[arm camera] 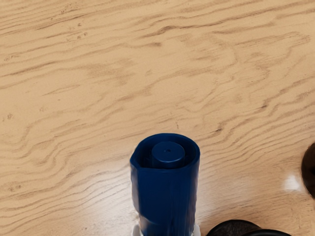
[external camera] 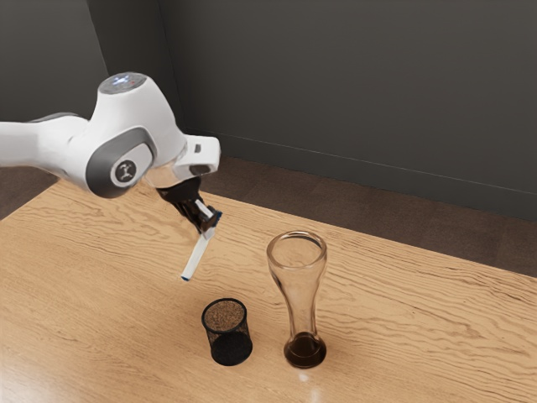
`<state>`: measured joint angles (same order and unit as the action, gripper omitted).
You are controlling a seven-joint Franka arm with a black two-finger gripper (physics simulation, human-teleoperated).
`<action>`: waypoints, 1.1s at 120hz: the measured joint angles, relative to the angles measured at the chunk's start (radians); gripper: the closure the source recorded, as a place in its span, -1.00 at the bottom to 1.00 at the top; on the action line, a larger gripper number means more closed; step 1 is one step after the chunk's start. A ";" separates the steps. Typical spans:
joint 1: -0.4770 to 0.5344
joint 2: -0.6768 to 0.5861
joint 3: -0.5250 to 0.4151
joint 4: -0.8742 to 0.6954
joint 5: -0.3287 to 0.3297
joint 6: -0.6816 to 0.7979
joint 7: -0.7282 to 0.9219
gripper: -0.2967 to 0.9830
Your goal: Put the marker into the pen holder.
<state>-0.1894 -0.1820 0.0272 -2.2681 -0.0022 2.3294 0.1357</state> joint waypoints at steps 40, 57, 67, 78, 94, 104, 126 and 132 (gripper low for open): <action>-0.026 0.003 -0.090 -0.024 -0.081 -0.006 -0.010 0.69; -0.031 0.037 -0.092 -0.032 -0.101 -0.002 -0.013 0.69; -0.032 0.064 -0.093 -0.034 -0.106 0.025 -0.015 0.69; -0.029 0.085 -0.094 -0.051 -0.107 0.062 -0.017 0.69; -0.022 0.091 -0.094 -0.109 -0.109 0.094 -0.022 0.69; -0.020 0.091 -0.094 -0.143 -0.112 0.105 -0.024 0.56; -0.008 0.079 -0.089 0.075 -0.096 -0.049 -0.006 -0.03; 0.001 0.078 -0.087 0.201 -0.058 -0.160 -0.001 -0.14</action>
<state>-0.1885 -0.1036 -0.0603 -2.0668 -0.0597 2.1694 0.1350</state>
